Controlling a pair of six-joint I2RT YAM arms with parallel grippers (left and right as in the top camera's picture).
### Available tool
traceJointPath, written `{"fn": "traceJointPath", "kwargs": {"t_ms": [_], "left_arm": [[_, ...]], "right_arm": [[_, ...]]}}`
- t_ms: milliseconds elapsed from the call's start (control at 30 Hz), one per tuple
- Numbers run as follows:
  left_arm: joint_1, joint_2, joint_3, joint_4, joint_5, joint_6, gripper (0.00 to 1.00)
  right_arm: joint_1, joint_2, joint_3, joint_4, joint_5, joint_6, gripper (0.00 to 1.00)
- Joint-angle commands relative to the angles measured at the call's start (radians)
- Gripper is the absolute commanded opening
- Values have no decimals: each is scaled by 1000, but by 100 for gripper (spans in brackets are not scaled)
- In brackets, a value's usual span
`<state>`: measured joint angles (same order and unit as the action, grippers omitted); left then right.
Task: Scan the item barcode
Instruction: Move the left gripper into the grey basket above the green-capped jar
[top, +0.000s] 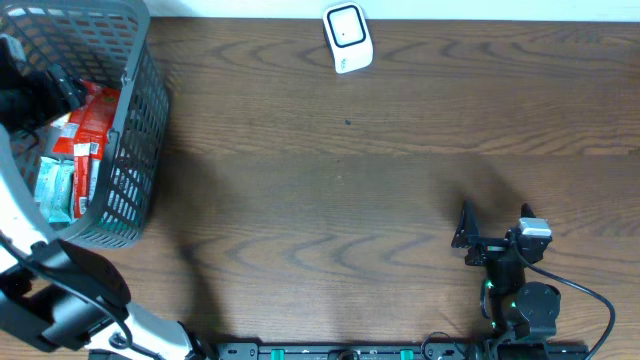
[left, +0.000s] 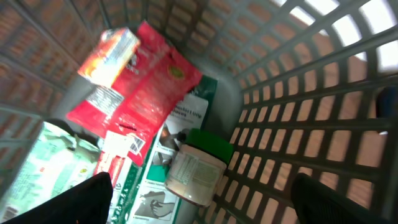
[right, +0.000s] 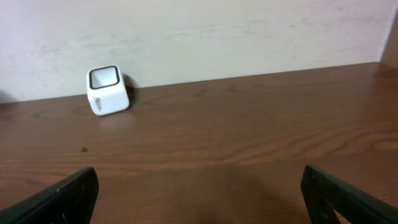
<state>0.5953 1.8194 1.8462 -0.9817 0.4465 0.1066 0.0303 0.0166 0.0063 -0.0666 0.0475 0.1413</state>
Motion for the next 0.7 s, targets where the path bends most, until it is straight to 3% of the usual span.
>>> {"fn": "traceJointPath", "kwargs": {"t_ms": [0, 667], "left_arm": [[-26, 41, -11, -12, 14, 18, 92], [-109, 75, -39, -79, -73, 43, 92]], "right_arm": [[4, -3, -1, -5, -1, -4, 99], [4, -3, -1, -5, -1, -4, 99]]}}
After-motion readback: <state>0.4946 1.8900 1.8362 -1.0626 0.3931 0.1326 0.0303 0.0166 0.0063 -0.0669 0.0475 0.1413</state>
